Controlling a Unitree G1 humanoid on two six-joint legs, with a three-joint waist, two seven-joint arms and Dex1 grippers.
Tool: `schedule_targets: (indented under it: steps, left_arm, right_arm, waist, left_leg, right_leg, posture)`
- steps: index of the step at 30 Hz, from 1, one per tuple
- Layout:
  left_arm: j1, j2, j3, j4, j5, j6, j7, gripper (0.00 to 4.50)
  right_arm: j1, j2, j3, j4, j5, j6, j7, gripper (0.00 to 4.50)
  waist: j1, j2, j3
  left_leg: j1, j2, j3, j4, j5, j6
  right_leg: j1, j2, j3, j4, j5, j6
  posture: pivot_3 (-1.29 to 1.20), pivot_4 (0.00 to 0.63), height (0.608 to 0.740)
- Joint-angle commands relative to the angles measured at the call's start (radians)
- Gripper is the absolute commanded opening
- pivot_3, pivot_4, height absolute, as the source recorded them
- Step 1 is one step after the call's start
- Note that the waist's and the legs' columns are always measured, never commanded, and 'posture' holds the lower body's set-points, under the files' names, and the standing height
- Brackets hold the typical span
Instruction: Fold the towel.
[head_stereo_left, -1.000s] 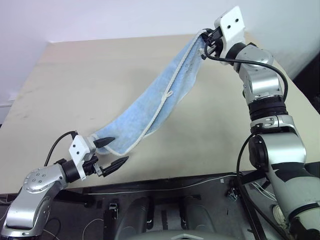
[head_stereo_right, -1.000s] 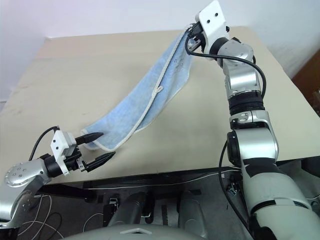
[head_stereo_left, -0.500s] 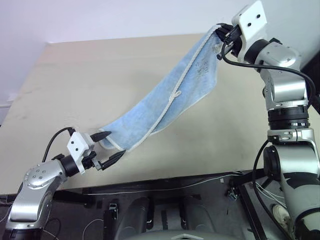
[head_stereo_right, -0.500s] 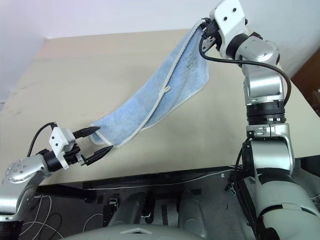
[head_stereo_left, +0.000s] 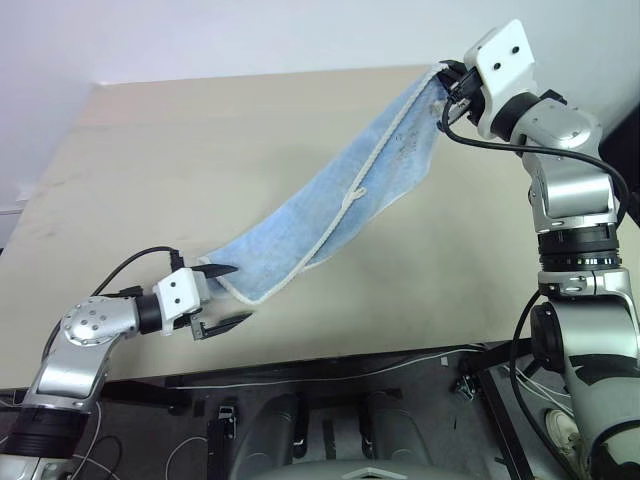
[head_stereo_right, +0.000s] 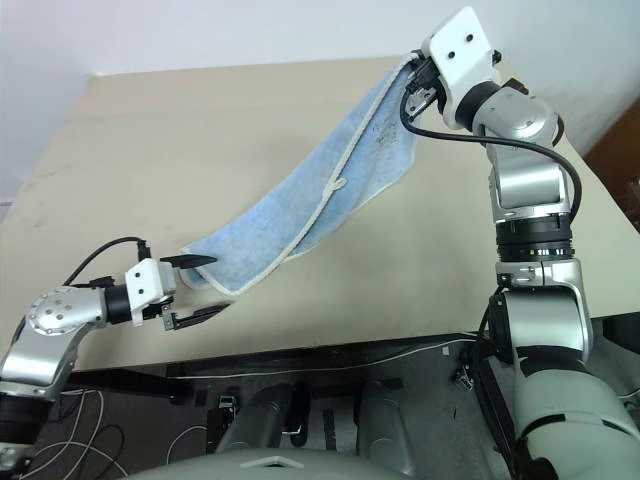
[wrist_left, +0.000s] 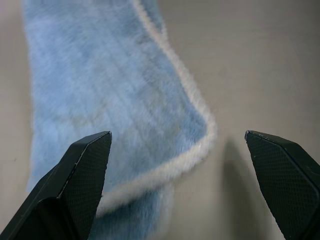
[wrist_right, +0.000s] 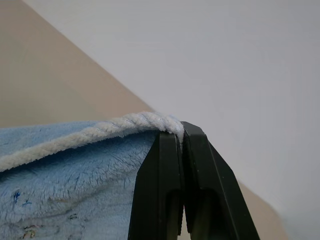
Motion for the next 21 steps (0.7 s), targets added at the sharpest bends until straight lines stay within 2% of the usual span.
schedule_targets:
  steps: [1,4,7,18,21]
  left_arm:
    - [-0.030,0.015,-0.036,0.011,0.014,-0.021,-0.045,4.50]
    - [-0.060,0.036,-0.053,0.049,0.035,-0.034,-0.067,4.50]
    - [-0.102,0.036,-0.050,0.068,0.016,0.025,-0.066,3.89]
    - [-0.143,0.047,-0.064,0.076,-0.004,0.036,-0.152,0.09]
    - [-0.129,0.045,-0.057,0.067,-0.017,0.038,-0.161,0.09]
  right_arm:
    - [-0.010,-0.020,-0.019,-0.047,-0.002,-0.002,-0.015,0.05]
    - [-0.009,-0.019,-0.025,-0.040,0.003,0.003,-0.020,0.05]
    - [-0.005,-0.017,-0.023,-0.034,0.006,0.001,-0.020,0.00]
    - [0.002,-0.019,-0.015,-0.014,-0.005,-0.016,-0.025,0.00]
    - [0.005,-0.019,-0.010,-0.008,-0.011,-0.022,-0.027,0.00]
  waist:
    - [0.000,0.000,0.000]
    - [-0.002,0.000,0.000]
    - [-0.001,0.000,0.000]
    - [-0.002,0.000,0.000]
    - [-0.002,0.000,0.000]
  left_leg:
    - [0.000,0.000,0.000,0.000,0.000,0.000]
    - [0.000,0.000,0.000,0.000,0.000,0.000]
    - [0.000,0.000,0.000,0.000,0.000,0.000]
    - [0.000,0.000,0.000,0.000,0.000,0.000]
    - [0.000,0.000,0.000,0.000,0.000,0.000]
  right_leg:
    - [0.000,0.000,0.000,0.000,0.000,0.000]
    - [0.000,0.000,0.000,0.000,0.000,0.000]
    - [0.000,0.000,0.000,0.000,0.000,0.000]
    - [0.000,0.000,0.000,0.000,0.001,0.002]
    - [0.000,0.000,0.000,0.000,0.001,0.002]
  posture:
    - [0.00,0.150,0.740]
    - [0.00,0.150,0.740]
    - [0.00,0.150,0.740]
    - [0.00,0.150,0.740]
    - [0.00,0.150,0.740]
